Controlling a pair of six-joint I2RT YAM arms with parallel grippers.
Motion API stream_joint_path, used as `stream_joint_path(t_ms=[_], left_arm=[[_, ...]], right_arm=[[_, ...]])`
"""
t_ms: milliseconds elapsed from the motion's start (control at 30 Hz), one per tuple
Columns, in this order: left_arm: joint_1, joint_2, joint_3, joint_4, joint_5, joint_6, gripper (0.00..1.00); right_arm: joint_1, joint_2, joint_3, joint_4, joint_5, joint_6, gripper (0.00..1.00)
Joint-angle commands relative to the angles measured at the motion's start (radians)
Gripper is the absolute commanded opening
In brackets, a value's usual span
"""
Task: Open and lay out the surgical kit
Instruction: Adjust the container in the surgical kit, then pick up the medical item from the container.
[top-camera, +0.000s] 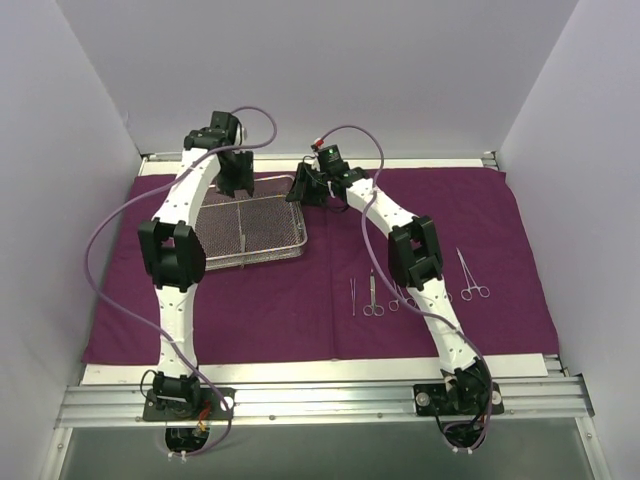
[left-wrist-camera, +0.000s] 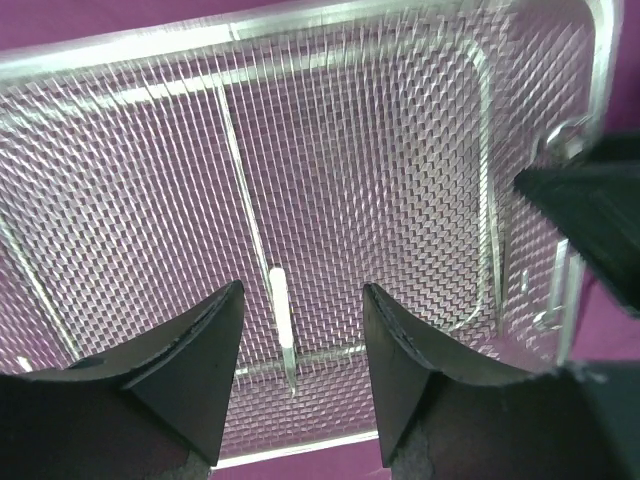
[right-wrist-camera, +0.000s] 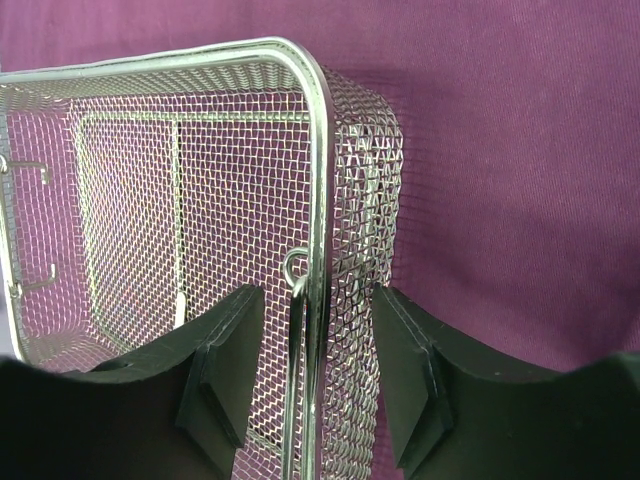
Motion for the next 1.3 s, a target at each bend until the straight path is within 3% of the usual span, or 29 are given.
stream_joint_path(t_ms=[0,600,1100,1267], left_arm=[[0.016,0.019,-0.020,-0.085,-0.007,-0.003,0.59],[-0.082,-0.157,-0.459,0.059,-0.047,-0.129,0.56],[-0.078,-0.173,-0.585,0.131,-0.070,-0.157,0.51],[-0.066,-0.148,-0.596,0.154,-0.054,-0.154,0.45]], right_arm=[[-0.002,-0.069,-0.012,-0.006,-0.007,-0.002,0.47],[-0.002,-0.090,-0.083,0.020,0.001,0.015,0.42],[-0.004,-0.096,-0.110,0.023,-0.001,0.007,0.41],[-0.007,-0.099,-0.121,0.020,-0.001,0.003,0.34]])
